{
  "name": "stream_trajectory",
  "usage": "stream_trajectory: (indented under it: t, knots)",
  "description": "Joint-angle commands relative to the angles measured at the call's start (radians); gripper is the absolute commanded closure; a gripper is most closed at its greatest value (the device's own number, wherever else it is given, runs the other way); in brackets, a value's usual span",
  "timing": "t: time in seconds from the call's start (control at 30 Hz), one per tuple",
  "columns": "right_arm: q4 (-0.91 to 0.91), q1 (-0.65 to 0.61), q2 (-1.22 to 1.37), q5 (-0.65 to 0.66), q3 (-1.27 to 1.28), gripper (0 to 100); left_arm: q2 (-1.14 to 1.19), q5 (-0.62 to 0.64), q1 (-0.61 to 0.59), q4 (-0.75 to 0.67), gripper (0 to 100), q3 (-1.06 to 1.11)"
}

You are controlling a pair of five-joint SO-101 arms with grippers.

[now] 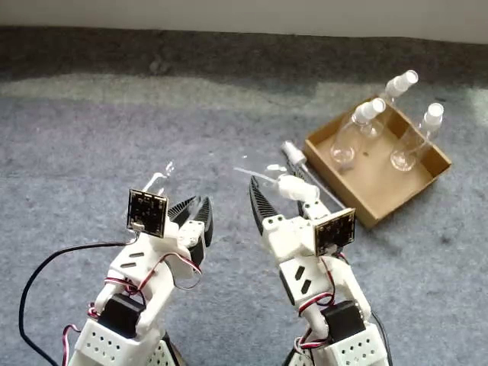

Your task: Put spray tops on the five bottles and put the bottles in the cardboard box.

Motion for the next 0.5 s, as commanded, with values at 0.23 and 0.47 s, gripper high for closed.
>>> stream_trajectory:
  t: [0.23, 0.47]
  knots:
    - [0.005, 0.054, -0.018, -0.002, 0.111, 91.8, -0.013, 0.005, -0.008, 0.052, 100, -0.016]
    - [0.124, 0.113, -0.019, -0.002, 0.071, 91.8, -0.013, 0.003, -0.008, 0.048, 100, 0.018]
